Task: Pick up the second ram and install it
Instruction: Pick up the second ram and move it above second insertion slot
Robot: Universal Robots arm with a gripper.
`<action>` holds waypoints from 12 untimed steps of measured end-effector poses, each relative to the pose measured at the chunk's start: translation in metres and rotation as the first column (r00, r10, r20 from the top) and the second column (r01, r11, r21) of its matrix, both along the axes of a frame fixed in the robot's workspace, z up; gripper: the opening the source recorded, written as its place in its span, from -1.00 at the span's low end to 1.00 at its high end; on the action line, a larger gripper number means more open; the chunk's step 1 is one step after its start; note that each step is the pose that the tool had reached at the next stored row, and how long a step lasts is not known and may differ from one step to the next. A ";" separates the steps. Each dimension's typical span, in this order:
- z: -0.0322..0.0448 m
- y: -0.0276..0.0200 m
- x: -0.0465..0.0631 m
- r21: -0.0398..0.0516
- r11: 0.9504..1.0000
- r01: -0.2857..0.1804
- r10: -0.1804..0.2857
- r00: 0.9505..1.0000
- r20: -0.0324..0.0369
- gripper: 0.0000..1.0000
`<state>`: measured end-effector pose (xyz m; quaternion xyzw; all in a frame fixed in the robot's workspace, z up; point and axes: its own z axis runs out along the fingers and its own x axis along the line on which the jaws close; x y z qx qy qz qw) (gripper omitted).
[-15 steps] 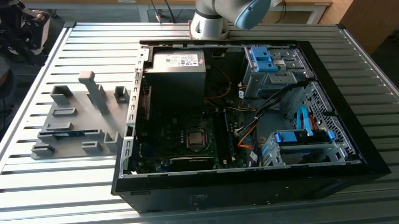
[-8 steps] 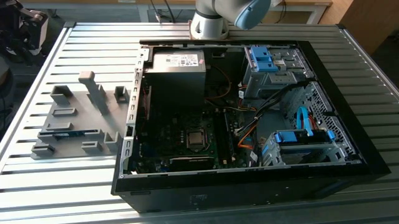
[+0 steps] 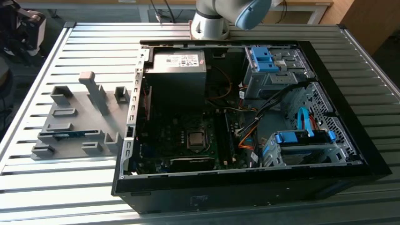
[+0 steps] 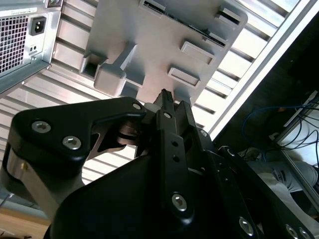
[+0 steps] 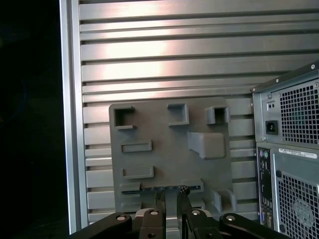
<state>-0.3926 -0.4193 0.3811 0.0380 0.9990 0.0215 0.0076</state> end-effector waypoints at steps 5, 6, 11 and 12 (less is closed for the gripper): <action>0.0000 -0.0003 -0.001 0.000 1.000 0.000 0.000 1.000 0.000 -0.55; 0.0000 -0.0003 -0.001 0.000 1.000 0.000 0.000 1.000 0.000 -0.55; 0.0000 -0.0004 -0.001 -0.001 1.000 -0.001 0.001 1.000 0.000 -0.79; 0.0000 -0.0005 -0.001 -0.001 1.000 -0.002 0.002 1.000 0.000 -0.79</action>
